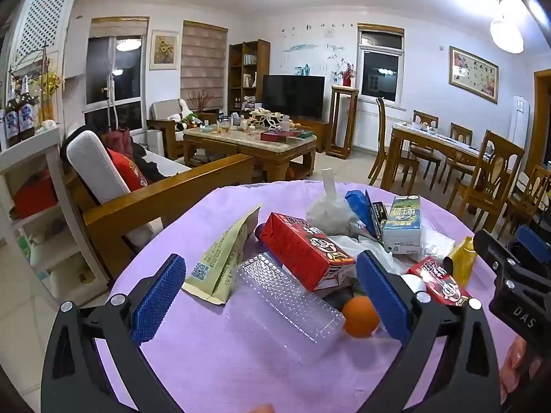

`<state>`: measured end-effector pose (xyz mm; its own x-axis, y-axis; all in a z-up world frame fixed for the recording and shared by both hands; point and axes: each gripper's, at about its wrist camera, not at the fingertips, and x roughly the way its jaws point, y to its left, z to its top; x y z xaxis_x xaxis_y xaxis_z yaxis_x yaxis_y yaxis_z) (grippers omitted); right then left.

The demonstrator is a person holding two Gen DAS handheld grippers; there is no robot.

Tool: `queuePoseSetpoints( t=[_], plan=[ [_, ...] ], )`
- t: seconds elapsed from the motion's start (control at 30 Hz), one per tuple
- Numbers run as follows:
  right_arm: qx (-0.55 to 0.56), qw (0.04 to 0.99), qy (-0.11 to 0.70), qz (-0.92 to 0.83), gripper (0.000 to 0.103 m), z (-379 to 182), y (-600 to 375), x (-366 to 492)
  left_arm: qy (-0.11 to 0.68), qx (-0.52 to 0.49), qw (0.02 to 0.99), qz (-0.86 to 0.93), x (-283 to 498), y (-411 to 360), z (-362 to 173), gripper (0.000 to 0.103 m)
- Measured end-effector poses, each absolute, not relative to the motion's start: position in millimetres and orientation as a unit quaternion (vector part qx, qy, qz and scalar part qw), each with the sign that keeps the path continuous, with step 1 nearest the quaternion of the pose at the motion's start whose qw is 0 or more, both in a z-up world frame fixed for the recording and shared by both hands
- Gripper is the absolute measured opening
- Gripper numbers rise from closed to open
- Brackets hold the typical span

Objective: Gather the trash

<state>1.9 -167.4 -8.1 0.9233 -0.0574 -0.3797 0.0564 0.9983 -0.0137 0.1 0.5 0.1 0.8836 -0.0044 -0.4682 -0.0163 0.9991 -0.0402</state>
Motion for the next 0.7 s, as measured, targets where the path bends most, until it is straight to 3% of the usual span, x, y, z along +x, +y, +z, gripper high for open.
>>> queuePoseSetpoints(
  t=[0.7],
  plan=[
    [-0.003, 0.981, 0.19, -0.029, 0.099, -7.9, -167.6, 1.4, 0.234, -0.027, 0.972, 0.001, -0.3, 3.9, 1.3, 0.098]
  ],
)
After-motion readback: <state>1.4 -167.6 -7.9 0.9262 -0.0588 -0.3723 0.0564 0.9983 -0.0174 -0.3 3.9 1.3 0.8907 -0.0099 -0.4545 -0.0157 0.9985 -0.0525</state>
